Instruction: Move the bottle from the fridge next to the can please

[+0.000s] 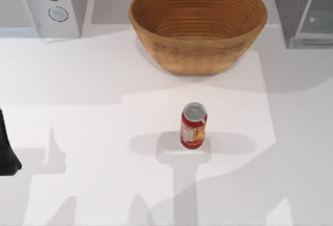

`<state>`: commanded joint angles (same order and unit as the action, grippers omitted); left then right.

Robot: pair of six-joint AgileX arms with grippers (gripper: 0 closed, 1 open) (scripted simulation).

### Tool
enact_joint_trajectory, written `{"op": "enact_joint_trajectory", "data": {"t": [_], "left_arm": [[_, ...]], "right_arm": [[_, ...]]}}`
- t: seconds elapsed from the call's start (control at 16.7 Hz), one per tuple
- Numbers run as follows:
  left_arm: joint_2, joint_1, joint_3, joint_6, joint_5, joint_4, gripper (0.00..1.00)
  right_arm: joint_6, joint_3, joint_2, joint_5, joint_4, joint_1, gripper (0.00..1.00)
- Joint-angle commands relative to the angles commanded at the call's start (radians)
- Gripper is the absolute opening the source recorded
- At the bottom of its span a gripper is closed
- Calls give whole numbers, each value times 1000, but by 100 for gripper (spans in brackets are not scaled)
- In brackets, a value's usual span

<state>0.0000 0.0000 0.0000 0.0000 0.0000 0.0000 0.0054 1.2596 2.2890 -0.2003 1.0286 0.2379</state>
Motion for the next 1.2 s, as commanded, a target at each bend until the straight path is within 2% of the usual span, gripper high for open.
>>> {"op": "enact_joint_trajectory", "data": {"t": [0.12,0.18,0.72,1.2], "left_arm": [[0,0,0,0,0,0,100],[0,0,0,0,0,0,100],[0,0,0,0,0,0,100],[0,0,0,0,0,0,100]], "right_arm": [[0,0,0,0,0,0,2],[0,0,0,0,0,0,0],[1,0,-4,0,-4,3,0],[3,32,-125,-2,-157,3,0]]}}
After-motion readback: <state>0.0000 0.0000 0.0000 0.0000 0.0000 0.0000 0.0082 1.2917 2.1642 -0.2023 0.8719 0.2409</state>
